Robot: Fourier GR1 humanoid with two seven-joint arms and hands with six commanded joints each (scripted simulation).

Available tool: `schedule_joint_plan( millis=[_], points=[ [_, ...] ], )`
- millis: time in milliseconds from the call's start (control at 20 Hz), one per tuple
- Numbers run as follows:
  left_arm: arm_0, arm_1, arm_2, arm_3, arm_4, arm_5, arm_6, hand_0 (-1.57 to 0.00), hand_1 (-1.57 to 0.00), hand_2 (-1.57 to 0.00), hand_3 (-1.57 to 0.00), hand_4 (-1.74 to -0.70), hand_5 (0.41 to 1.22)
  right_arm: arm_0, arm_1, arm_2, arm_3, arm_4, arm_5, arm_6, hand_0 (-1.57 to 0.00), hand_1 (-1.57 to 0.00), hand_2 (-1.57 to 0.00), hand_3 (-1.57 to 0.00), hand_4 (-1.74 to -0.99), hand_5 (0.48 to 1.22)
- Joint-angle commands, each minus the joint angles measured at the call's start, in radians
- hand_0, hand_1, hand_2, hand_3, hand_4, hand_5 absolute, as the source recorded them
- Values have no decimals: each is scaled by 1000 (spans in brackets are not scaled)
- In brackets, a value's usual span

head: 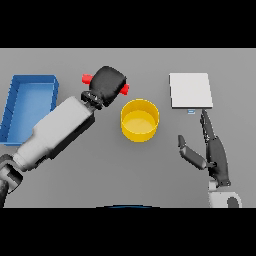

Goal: Pick up the red beaker and tilt it to pour out 1 green nut into yellow bowl. Pick up the yellow bowl and place it on the metallic measuring scale.

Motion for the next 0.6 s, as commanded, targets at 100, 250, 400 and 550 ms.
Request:
schedule_joint_plan(
  millis=[100,250,400,550],
  points=[
    [-51,-10,-85,29,-45,-39,-61,-1571,-1571,-1571,-1383,-1713,1217,-6,14,-8,13,-14,-6,7,1,1,1,1,-1295,664],
    [-113,-18,-167,83,-95,-71,-99,-1571,-1571,-1571,-1475,-1726,1219,-11,18,-14,16,-33,0,9,1,1,1,1,-1291,648],
    [-155,-12,-249,105,-141,-114,-123,-1571,-1571,-1571,-1522,-1734,1220,-7,24,-9,20,-24,-5,12,1,1,1,1,-1291,634],
    [-188,-6,-317,101,-178,-148,-135,-1571,-1571,-1571,-1546,-1737,1220,-11,18,-16,24,-19,-13,9,1,1,1,1,-1288,627]
  ],
)
